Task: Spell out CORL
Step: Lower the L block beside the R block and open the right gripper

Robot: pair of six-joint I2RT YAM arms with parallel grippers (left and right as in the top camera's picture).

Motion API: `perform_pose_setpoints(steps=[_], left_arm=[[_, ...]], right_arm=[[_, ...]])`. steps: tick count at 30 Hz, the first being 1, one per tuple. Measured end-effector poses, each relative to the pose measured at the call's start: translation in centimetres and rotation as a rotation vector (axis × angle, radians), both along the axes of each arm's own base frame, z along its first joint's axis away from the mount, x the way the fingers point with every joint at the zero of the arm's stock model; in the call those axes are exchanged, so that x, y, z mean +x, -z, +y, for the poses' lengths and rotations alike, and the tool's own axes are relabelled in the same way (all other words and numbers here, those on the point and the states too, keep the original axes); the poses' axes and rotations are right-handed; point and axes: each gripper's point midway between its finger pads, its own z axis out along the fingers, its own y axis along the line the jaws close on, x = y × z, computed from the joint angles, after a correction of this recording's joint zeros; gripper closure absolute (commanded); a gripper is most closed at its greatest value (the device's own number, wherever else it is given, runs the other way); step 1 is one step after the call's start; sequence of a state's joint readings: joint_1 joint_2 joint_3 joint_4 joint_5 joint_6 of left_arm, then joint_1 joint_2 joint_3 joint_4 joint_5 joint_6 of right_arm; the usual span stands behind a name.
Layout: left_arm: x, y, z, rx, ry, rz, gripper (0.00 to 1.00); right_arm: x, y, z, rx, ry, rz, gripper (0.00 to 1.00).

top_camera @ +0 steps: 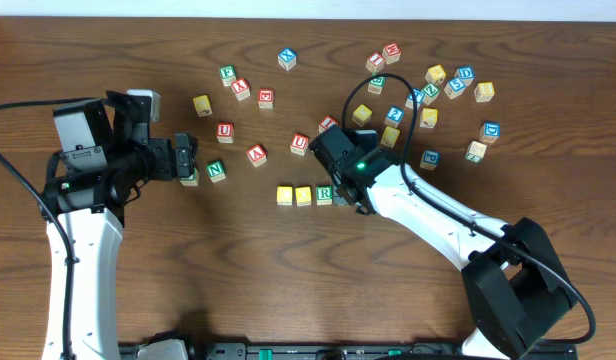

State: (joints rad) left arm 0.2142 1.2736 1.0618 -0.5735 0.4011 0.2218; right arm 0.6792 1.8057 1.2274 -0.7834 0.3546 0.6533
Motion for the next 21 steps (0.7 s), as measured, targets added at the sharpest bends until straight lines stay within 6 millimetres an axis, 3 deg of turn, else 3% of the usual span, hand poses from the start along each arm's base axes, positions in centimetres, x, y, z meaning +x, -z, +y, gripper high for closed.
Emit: perform_pose_setpoints(steps=[7,15,21], left_arm=[[0.0,0.0,0.0,0.000,0.000,0.001,0.01],[0.0,0.0,0.0,0.000,0.000,0.002,0.01],[0.0,0.0,0.0,0.000,0.000,0.002,0.01]], right_arm=[[0.0,0.0,-1.0,-0.031,0.050,-0.015,0.99],[-1.3,3.1,-1.2,0.007,0.053,0.005,0.99],[-1.3,3.4,-0.7,0.039,0.053,0.004,0.99]])
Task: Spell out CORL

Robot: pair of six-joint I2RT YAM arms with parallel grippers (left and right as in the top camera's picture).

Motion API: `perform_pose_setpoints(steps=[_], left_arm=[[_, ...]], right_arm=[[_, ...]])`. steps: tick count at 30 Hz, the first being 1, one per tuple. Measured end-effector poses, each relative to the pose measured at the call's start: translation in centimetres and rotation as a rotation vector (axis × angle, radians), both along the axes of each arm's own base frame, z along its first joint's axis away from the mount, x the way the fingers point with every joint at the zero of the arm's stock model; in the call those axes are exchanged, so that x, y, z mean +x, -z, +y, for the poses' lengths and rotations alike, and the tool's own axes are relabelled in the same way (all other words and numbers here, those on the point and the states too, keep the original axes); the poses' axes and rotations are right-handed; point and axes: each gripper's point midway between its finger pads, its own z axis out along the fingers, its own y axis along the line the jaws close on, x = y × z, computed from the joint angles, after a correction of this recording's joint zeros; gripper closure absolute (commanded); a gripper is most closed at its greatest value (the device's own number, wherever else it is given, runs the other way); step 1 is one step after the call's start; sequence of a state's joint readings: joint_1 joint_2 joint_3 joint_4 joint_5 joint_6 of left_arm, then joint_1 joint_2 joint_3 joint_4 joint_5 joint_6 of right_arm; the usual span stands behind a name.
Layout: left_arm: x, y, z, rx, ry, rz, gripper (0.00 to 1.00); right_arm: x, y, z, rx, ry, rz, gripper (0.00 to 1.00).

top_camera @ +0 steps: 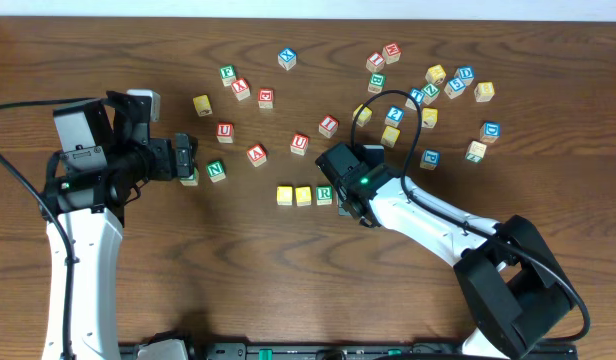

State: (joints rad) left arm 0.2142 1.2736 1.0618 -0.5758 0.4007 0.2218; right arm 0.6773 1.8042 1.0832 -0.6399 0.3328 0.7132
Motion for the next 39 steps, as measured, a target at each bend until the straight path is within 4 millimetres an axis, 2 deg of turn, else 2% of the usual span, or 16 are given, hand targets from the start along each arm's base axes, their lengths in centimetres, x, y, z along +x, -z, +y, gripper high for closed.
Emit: perform_pose_setpoints(steps=[19,27,39], left_arm=[[0.0,0.0,0.0,0.000,0.000,0.000,0.01],[0.0,0.0,0.0,0.000,0.000,0.000,0.01],[0.0,0.0,0.0,0.000,0.000,0.000,0.01]], right_arm=[[0.0,0.2,1.4,0.077,0.012,0.004,0.99],[-0.3,1.3,1.5,0.108,0.013,-0.003,0.99],[0.3,1.1,2.0,0.131,0.011,-0.027,0.99]])
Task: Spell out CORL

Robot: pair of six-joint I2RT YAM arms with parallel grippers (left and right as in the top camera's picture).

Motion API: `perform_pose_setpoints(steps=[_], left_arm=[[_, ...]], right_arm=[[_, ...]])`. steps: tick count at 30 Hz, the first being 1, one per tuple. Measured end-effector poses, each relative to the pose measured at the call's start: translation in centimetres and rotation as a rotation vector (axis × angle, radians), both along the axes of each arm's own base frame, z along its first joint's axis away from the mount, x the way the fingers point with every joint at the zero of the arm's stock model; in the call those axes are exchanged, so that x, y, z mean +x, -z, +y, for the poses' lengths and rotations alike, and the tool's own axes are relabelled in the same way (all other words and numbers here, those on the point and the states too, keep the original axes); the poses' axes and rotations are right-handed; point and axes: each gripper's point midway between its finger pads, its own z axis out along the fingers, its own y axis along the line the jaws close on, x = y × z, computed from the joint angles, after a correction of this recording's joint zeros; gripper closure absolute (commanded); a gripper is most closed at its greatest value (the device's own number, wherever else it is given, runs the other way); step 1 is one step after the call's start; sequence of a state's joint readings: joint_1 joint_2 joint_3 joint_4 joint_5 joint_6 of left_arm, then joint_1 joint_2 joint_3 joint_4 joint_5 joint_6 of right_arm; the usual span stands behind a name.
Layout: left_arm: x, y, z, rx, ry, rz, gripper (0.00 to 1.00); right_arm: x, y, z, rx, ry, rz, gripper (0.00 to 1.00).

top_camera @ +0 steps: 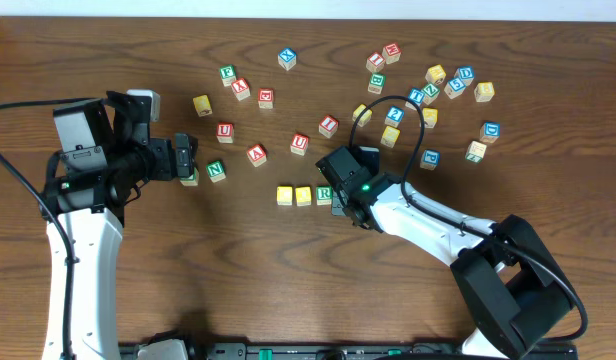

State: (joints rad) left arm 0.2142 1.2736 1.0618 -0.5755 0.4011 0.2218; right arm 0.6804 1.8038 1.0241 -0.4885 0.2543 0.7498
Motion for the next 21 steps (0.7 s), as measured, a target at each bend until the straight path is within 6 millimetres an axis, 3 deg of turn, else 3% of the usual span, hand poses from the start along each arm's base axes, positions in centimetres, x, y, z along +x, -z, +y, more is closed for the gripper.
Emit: perform_pose_setpoints(steps=[21], left_arm=[[0.0,0.0,0.0,0.000,-0.001,0.000,0.01]], right_arm=[[-0.1,-0.2,1.6,0.018,-0.059,-0.021,0.99]])
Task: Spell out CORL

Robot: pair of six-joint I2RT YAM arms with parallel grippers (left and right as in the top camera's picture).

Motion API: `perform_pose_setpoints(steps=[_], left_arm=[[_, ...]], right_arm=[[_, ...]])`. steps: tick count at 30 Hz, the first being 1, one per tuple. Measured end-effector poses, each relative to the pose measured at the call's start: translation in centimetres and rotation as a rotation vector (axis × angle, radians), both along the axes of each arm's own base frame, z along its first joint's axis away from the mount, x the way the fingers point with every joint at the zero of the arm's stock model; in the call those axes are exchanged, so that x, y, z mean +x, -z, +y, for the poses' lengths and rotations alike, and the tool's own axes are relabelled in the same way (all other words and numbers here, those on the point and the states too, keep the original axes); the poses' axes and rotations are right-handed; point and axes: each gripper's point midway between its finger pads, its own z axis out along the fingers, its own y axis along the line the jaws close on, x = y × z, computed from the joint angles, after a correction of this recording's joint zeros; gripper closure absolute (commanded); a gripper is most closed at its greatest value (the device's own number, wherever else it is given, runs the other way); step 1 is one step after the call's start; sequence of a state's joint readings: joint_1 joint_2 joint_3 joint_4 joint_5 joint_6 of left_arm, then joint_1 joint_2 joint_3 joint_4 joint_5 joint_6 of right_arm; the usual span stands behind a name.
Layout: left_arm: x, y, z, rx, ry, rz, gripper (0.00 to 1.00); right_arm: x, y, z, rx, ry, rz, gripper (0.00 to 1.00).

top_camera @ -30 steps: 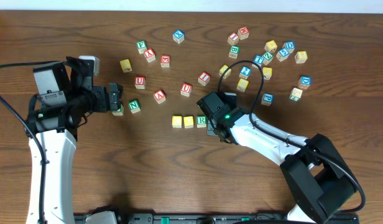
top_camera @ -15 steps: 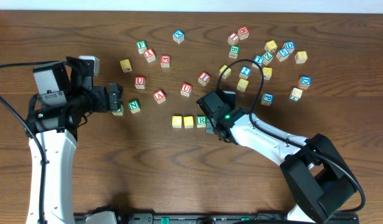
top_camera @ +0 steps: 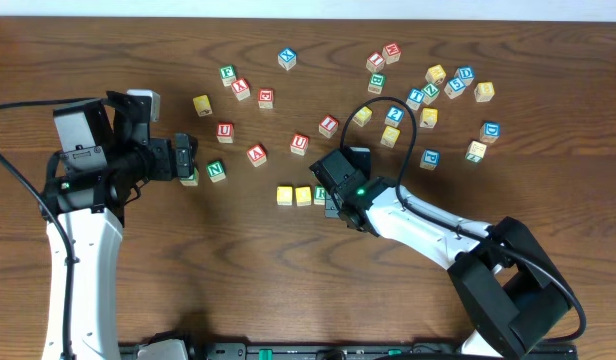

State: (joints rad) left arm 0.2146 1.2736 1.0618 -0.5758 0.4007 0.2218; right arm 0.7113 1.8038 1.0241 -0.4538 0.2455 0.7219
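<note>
A row of letter blocks lies at the table's middle: two yellow blocks (top_camera: 285, 195) (top_camera: 303, 196), then a green block (top_camera: 321, 193) half covered on its right. My right gripper (top_camera: 331, 200) hangs right over that end of the row. Its wrist hides the fingers and anything under them. Far to the left, my left gripper (top_camera: 185, 160) sits next to a pale block (top_camera: 191, 180) and a green N block (top_camera: 216, 171). How its jaws stand does not show.
Loose letter blocks are scattered across the far half: a red U block (top_camera: 300, 143), a red block (top_camera: 328, 125), a red A block (top_camera: 256, 154), and a cluster of yellow and blue blocks (top_camera: 428, 118) at the back right. The right arm (top_camera: 438, 230) crosses the near right.
My right wrist has shifted a little left along the row and now covers more of the green block. The left arm and the scattered blocks are unchanged.
At first my right wrist stood behind the row's right end, near the red blocks, with a block edge showing just right of the green R. It then sat nearer and lower by the row's end. Now it covers part of the green block.
</note>
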Motion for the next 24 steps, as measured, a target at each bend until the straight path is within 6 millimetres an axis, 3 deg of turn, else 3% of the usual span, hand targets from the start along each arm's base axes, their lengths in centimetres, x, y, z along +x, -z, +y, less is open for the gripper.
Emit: perform_pose_setpoints(steps=[24], left_arm=[[0.0,0.0,0.0,0.000,0.000,0.000,0.01]], right_arm=[[0.3,-0.3,1.2,0.025,-0.066,-0.020,0.98]])
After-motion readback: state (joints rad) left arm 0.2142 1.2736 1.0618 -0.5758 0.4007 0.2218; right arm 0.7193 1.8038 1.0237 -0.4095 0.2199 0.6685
